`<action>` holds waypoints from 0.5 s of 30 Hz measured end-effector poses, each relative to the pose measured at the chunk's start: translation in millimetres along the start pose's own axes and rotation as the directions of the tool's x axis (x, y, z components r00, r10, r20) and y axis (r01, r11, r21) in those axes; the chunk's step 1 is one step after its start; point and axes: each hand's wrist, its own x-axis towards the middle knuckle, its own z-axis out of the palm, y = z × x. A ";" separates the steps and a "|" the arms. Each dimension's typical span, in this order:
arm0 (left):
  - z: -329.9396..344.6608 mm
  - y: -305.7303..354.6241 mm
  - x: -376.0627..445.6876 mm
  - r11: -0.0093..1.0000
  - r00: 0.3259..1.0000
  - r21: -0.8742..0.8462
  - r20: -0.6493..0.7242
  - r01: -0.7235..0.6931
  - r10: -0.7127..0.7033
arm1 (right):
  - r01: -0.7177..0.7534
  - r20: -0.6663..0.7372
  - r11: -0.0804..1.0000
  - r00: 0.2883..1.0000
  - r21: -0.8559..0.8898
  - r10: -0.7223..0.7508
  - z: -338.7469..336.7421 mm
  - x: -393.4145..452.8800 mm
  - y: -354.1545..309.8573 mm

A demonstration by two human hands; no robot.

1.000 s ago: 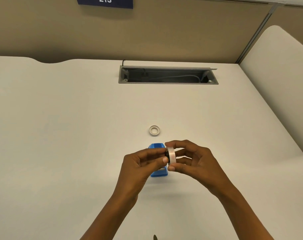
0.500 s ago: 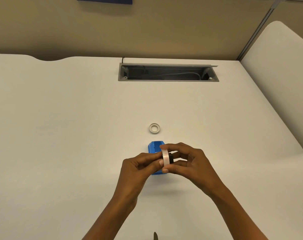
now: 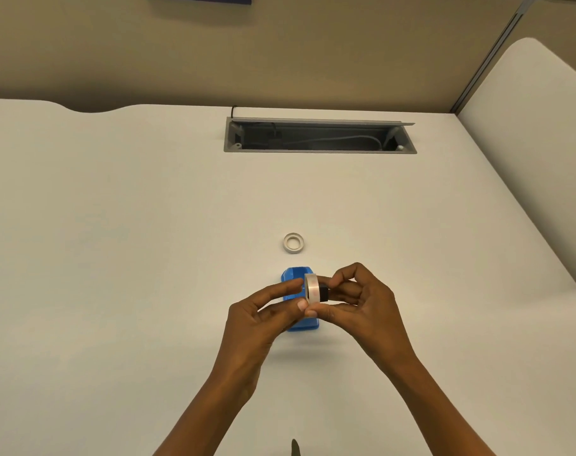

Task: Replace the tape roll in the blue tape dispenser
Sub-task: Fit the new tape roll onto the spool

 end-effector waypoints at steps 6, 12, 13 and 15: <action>2.0 -1.7 1.2 0.999 0.999 0.010 0.000 -0.032 0.032 | 0.040 -0.015 0.998 0.999 0.040 -0.040 1.9 -0.9 -3.0; 3.4 -1.1 1.6 0.998 0.998 0.017 -0.011 -0.057 0.057 | 0.050 -0.020 0.996 0.999 0.068 -0.049 2.2 -2.5 -2.2; 4.1 -0.8 1.8 0.998 0.998 0.017 -0.018 -0.057 0.057 | 0.052 -0.018 0.996 0.999 0.072 -0.051 2.3 -2.7 -2.0; 5.6 0.0 1.8 0.998 0.998 0.016 -0.037 -0.055 0.056 | 0.052 -0.015 0.996 0.999 0.079 -0.051 2.4 -3.0 -1.6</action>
